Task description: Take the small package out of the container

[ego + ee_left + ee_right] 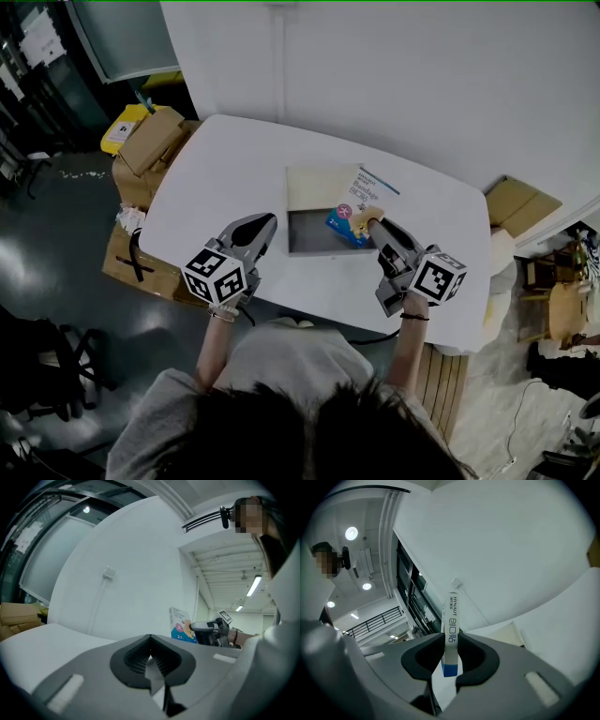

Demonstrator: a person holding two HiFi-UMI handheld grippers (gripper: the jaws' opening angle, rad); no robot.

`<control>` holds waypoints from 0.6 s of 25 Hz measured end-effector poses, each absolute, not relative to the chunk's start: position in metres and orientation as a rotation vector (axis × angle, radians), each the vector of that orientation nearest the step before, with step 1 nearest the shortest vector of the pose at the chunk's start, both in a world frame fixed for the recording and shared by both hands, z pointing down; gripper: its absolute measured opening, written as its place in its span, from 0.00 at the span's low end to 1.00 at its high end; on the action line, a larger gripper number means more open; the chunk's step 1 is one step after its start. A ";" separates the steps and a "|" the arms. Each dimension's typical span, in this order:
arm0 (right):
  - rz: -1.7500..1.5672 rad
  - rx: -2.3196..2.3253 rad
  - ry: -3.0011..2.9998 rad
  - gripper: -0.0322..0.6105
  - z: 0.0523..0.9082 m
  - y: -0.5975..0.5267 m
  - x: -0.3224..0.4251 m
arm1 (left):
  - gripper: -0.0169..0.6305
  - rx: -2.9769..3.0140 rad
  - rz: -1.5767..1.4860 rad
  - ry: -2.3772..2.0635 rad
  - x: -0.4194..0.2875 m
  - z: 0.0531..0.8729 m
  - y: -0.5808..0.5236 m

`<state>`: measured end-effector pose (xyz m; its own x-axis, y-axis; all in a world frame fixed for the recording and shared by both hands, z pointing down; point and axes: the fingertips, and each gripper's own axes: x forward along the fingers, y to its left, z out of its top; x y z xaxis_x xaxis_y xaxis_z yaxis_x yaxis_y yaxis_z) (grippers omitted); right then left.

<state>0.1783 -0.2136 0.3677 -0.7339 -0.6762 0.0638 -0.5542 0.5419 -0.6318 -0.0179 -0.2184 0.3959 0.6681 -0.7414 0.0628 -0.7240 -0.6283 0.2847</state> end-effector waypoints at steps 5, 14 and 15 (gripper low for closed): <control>-0.934 -1.084 2.546 0.21 0.369 -0.212 0.192 | 0.02 2.607 -0.105 -1.167 -0.014 0.391 -0.219; -0.900 -1.100 2.545 0.20 0.371 -0.208 0.205 | 0.02 2.622 -0.128 -1.187 -0.009 0.384 -0.217; -0.896 -1.101 2.547 0.20 0.372 -0.207 0.205 | 0.02 2.622 -0.131 -1.188 -0.009 0.383 -0.216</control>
